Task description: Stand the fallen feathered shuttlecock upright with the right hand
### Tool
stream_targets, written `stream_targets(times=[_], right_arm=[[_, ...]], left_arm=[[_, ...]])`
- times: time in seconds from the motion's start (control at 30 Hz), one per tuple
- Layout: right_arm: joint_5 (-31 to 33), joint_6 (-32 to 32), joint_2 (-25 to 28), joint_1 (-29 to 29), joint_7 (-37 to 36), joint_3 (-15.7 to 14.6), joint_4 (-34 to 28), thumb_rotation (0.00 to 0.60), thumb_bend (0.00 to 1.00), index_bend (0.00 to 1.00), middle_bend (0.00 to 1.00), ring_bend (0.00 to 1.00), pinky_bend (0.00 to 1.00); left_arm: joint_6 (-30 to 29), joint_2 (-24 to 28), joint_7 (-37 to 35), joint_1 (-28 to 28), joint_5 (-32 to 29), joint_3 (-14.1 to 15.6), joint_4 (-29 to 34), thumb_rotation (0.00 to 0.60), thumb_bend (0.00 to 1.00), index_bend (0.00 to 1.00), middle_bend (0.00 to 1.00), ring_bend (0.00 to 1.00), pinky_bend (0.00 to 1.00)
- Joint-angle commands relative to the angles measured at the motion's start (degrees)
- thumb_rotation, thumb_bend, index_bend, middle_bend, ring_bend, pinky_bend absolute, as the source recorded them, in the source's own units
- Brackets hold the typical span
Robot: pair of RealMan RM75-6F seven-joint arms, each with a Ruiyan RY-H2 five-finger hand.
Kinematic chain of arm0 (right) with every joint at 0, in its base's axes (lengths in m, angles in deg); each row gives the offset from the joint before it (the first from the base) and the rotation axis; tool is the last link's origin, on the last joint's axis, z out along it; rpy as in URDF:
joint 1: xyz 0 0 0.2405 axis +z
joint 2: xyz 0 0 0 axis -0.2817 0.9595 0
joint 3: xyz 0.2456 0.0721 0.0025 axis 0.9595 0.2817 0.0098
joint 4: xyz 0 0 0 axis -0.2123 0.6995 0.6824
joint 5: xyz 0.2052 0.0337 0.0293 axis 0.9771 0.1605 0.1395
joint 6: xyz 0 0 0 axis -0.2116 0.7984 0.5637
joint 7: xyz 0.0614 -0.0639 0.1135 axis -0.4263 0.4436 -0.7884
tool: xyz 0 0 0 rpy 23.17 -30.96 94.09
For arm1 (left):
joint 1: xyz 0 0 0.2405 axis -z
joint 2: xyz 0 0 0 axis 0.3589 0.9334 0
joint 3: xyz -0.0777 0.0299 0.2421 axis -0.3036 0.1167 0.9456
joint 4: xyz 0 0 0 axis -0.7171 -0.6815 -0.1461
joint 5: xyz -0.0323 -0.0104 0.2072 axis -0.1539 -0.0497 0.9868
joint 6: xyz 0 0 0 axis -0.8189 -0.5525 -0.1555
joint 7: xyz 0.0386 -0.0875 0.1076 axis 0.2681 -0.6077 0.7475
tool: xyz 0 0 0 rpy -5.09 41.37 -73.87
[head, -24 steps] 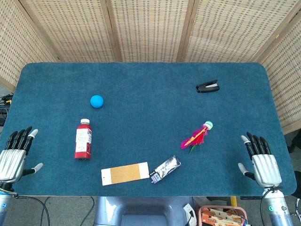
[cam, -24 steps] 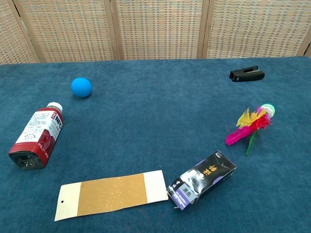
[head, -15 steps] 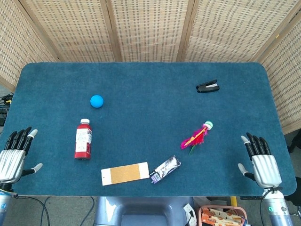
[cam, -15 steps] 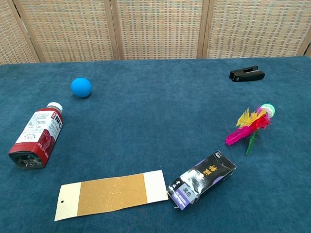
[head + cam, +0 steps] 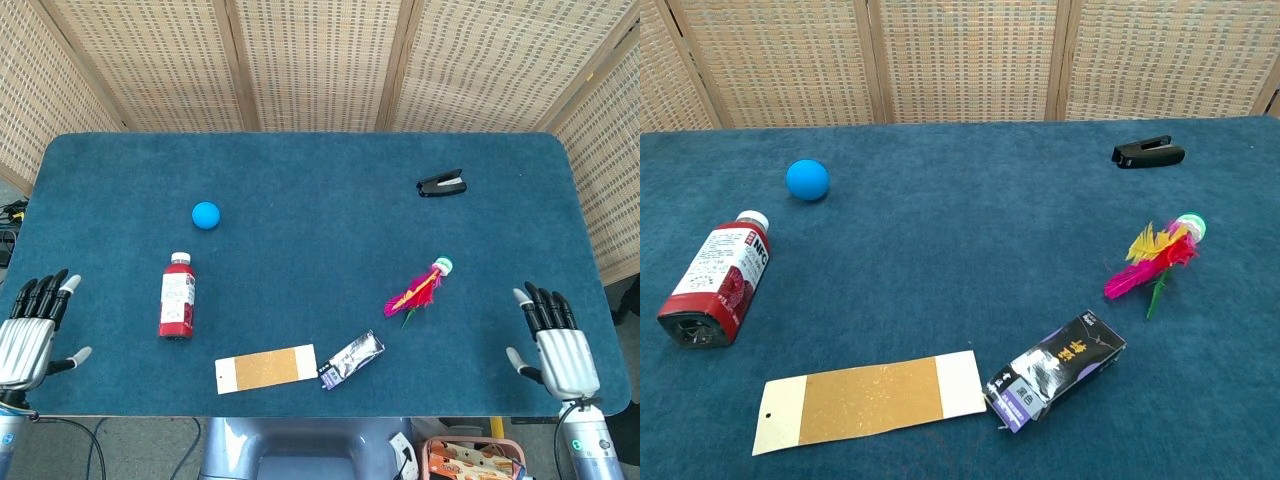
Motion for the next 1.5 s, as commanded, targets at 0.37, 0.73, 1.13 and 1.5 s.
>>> stream_targets(times=[0.37,0.73,1.13,1.5], right_arm=[[-0.47,1.24,-1.17,0.04,-0.06,0.59,-0.11,0.6,0.27,0.01,0.0,0.0,0.0],[0.13,-1.02,-5.97,4.64,3.03,4.61,-0.85,0.6,0.27,0.15,0.0,0.0,0.0],[5.0,-10.71,-14.83,11.45,8.35,6.65,1.53,0.6,0.27,0.21,0.0,0.0,0.0],[8.29,-14.48,-19.17,14.68,9.48,7.65,5.42,0.6,0.27,0.25,0.0,0.0,0.0]], left_arm=[[-0.41,0.36,-0.08,-0.22,0.01,-0.09,0.29,0.6,0.01,0.0,0.0,0.0,0.0],[0.33,0.73,-0.38,0.01,-0.39,-0.12,0.26,0.6,0.01,0.0,0.0,0.0,0.0],[0.35,1.36,-1.6,-0.02,-0.43,-0.2,0.38,0.6,0.01,0.0,0.0,0.0,0.0],[0.85,1.45,-2.2,0.15,-0.93,-0.35,0.17,0.6,0.0,0.0,0.0,0.0,0.0]])
